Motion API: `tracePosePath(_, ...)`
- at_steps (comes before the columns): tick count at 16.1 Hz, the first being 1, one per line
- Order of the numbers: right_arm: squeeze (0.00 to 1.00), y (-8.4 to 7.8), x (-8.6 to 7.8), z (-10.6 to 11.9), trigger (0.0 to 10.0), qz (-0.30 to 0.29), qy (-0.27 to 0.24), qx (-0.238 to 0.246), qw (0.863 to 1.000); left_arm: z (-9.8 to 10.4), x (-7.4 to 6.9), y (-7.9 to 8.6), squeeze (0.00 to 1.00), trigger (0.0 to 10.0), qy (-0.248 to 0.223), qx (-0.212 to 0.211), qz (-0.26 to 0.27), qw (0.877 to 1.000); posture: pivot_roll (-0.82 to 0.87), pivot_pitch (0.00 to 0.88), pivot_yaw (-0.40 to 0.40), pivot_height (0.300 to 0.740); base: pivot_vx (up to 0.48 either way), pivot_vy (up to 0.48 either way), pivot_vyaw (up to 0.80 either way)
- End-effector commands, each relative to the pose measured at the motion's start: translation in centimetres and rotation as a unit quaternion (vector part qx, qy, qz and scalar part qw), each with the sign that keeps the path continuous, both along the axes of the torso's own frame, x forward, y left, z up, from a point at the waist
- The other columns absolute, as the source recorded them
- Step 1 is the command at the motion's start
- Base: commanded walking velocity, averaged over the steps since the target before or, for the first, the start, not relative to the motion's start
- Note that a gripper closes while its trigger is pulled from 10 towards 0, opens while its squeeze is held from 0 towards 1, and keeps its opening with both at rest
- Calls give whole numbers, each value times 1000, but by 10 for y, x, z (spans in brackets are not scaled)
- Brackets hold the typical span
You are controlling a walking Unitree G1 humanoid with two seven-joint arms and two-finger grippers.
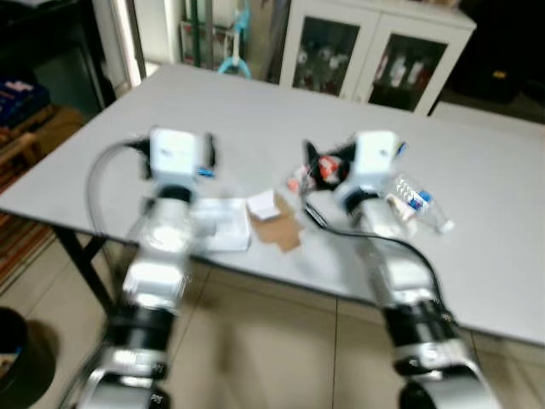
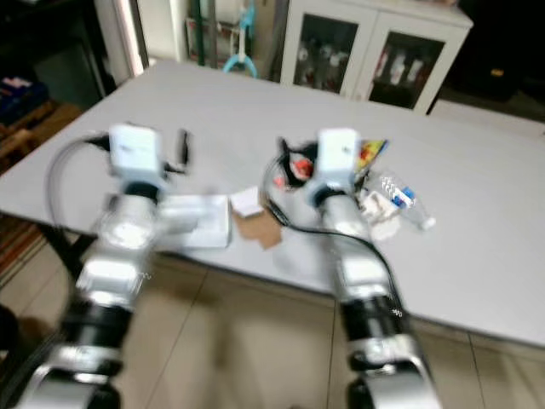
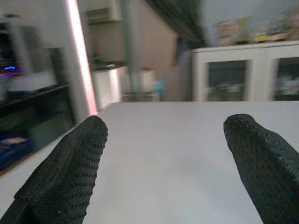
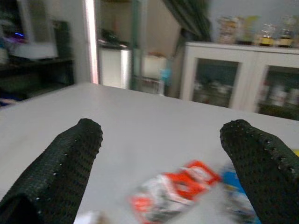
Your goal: Picking trash to rubbish bin
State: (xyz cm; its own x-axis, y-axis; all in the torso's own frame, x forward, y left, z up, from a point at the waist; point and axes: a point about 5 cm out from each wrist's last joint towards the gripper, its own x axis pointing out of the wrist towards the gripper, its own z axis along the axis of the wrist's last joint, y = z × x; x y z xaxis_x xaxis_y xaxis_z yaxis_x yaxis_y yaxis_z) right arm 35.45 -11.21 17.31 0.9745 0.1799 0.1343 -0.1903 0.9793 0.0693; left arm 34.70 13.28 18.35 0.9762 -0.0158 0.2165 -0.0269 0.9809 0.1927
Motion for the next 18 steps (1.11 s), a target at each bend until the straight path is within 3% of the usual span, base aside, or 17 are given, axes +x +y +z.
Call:
tracePosePath(1,0,2,2,4,10000,5,-4,1,1000,7,2,2,0,10000,-12,7,-3,1000,-45,31,-122,740,0,0,0)
tracePosePath(18,0,0,-2,6,10000,-9,-9,1,1000,7,0,11,0,10000,-6,19,6,1000,-71,95,-73,740,0,0,0)
